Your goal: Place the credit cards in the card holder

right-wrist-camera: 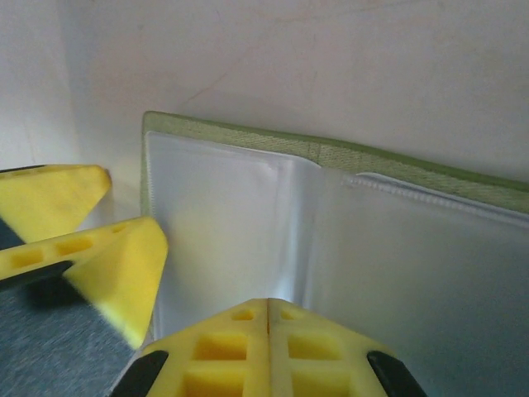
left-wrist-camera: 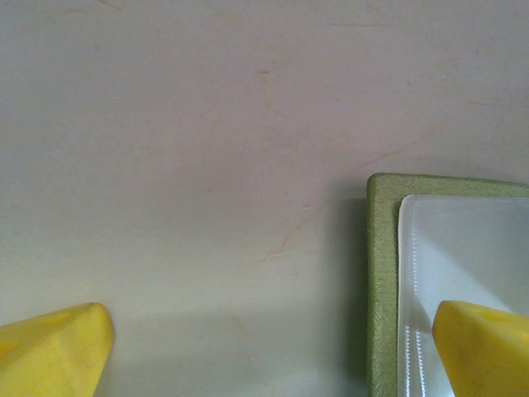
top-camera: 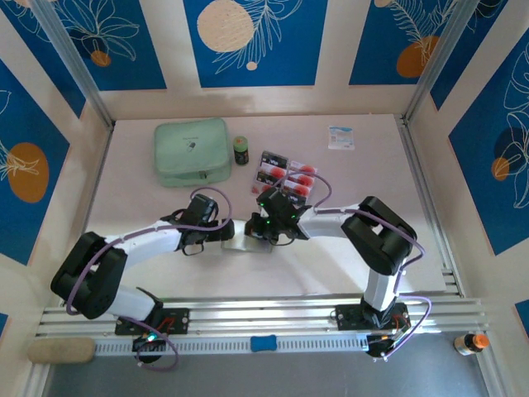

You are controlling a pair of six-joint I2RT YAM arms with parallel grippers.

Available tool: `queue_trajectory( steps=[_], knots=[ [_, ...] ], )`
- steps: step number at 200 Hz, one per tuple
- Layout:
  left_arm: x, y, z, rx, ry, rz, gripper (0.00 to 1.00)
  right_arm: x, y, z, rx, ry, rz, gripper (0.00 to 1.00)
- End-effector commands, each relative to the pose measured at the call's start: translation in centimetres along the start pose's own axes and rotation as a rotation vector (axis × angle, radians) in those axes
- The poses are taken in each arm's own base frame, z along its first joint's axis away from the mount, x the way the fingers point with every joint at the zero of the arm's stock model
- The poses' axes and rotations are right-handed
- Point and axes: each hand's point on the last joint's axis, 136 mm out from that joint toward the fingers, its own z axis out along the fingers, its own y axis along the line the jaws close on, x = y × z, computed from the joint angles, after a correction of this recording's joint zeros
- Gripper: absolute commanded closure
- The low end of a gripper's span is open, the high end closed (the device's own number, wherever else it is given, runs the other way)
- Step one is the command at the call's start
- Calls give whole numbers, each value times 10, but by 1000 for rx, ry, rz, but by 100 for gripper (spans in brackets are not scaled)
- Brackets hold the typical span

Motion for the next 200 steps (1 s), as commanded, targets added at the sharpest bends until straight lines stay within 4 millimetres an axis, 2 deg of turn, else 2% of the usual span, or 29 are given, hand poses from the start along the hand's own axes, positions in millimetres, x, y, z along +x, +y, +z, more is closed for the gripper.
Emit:
queue_trajectory(
  steps=[1,61,87,121,152,171,200],
  knots=[
    [0,4,0,-37,13,13,0,0,11,8,-16,20,-29,100],
    [-16,-15,-15,28,-12,12,0,8,2,17,2,41,-8,100],
    [-15,-22,-13,39,-1,32,0,9,1,18,1,41,-3,100],
    [2,-11,1,-24,62,69,0,7,4,12,-10,32,-7,100],
    [13,3,8,-85,97,102,0,-1,6,-6,-27,-3,-12,100],
    [15,8,9,-108,99,114,0,-6,-3,-18,-7,-28,-9,100],
    [13,9,9,-111,89,120,0,-6,-31,-28,44,-47,29,100]
  ],
)
